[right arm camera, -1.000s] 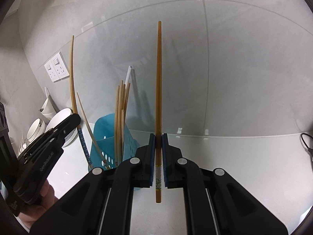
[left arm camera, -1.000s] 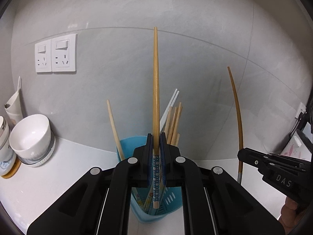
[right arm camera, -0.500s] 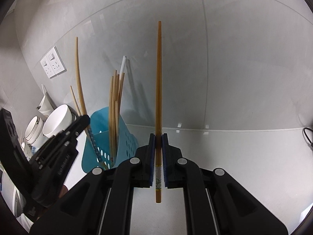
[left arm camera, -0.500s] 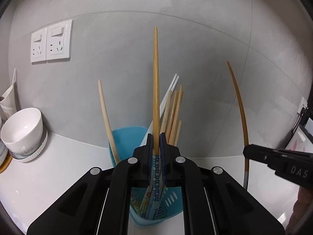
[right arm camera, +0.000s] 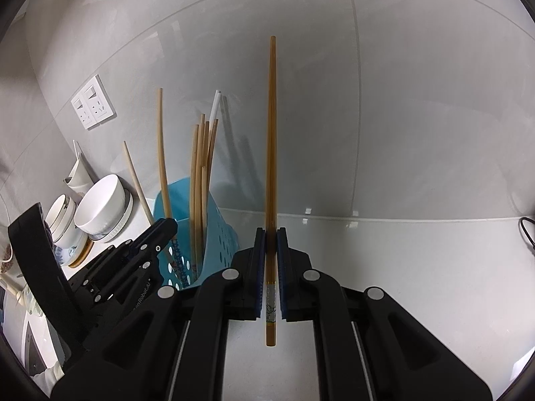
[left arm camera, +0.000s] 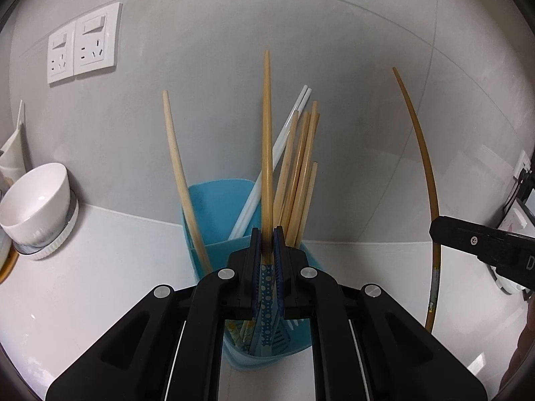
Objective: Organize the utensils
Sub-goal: 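Lower the blue-patterned chopstick into the holder and open the left tool, then lower the plain wooden chopstick into the holder and open the right tool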
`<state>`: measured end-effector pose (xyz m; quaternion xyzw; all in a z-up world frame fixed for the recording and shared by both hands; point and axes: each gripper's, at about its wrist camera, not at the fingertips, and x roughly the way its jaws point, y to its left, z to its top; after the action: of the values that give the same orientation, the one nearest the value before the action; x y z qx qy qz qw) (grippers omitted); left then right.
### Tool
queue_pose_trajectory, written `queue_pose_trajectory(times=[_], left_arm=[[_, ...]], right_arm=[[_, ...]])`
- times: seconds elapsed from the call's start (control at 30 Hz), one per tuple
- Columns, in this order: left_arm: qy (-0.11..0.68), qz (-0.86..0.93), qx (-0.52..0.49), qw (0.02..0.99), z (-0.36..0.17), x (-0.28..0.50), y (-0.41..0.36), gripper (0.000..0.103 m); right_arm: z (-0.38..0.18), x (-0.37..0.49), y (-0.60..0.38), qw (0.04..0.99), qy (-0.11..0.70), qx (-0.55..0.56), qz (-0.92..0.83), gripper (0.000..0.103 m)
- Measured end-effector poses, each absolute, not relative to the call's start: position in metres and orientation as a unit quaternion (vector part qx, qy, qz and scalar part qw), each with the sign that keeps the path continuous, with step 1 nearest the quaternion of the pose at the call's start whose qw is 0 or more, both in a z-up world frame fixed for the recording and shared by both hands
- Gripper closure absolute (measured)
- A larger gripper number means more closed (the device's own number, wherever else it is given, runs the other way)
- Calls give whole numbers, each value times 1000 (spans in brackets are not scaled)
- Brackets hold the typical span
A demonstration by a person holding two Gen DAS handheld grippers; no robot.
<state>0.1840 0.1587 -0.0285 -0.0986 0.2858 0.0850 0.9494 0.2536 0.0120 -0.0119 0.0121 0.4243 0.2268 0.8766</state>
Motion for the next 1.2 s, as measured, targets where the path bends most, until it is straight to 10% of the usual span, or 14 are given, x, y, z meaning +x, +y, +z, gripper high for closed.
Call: queue_pose_trajectory(times=[0.2, 0.57, 1.2], left_arm=[[310, 95, -92, 942, -18, 178, 164, 87], [357, 119, -89, 922, 4, 153, 182, 25], [368, 145, -93, 914, 0, 133, 214, 6]], right_arm=[[-12, 254, 14, 875, 425, 11, 231, 97], [-3, 254, 33, 873, 410, 12, 264, 97], [-2, 258, 85, 876, 358, 47, 320, 97]])
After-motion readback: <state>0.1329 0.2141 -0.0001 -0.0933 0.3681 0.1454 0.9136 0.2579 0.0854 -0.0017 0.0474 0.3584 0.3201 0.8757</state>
